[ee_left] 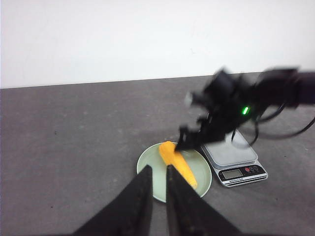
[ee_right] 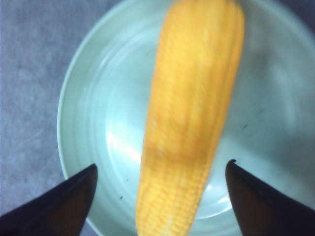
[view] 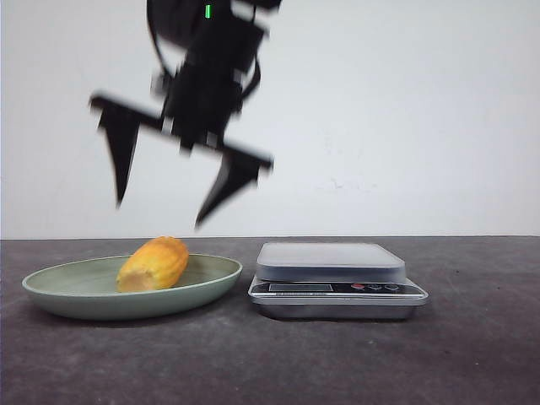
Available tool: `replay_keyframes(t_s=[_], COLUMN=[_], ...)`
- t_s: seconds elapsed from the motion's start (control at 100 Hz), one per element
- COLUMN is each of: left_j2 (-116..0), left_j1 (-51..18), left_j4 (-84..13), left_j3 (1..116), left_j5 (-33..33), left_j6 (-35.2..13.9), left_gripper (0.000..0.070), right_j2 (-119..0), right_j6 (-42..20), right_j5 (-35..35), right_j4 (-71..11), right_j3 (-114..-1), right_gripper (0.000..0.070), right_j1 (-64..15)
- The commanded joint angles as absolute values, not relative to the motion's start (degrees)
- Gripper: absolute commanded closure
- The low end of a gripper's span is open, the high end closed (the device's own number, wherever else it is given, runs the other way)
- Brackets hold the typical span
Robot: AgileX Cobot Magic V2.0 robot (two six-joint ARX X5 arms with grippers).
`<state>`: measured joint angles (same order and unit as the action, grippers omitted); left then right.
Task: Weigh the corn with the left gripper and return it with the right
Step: 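Carry the corn with the right gripper back onto the green plate, then open the right gripper and lift it away from the plate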
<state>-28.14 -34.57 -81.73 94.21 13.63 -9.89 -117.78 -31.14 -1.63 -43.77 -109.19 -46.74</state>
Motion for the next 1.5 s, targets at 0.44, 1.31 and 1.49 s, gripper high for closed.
replay_keyframes(t_s=[0.44, 1.31, 1.49], left_j2=[-28.4, -28.4, -28.4], left_j1=[-34.9, -34.9, -34.9], left_j4=[-83.9, -83.9, -83.9], left_j3=[95.4, 95.7, 95.7], left_j5=[15.4, 15.4, 15.4], left_j6=[-10.0, -10.0, -10.0], left_gripper=[0.0690, 0.0688, 0.0688], right_j2=[-87.2, -42.8, -42.3], right_j6=[-3.7, -2.0, -2.0], right_j5=[25.7, 33.0, 33.0], right_j4=[-64.6, -42.4, -42.3], right_j3=[-124.0, -72.6, -72.6], right_gripper=[0.0682, 0.0683, 0.0683], right_j1=[-54.4, -66.8, -66.8])
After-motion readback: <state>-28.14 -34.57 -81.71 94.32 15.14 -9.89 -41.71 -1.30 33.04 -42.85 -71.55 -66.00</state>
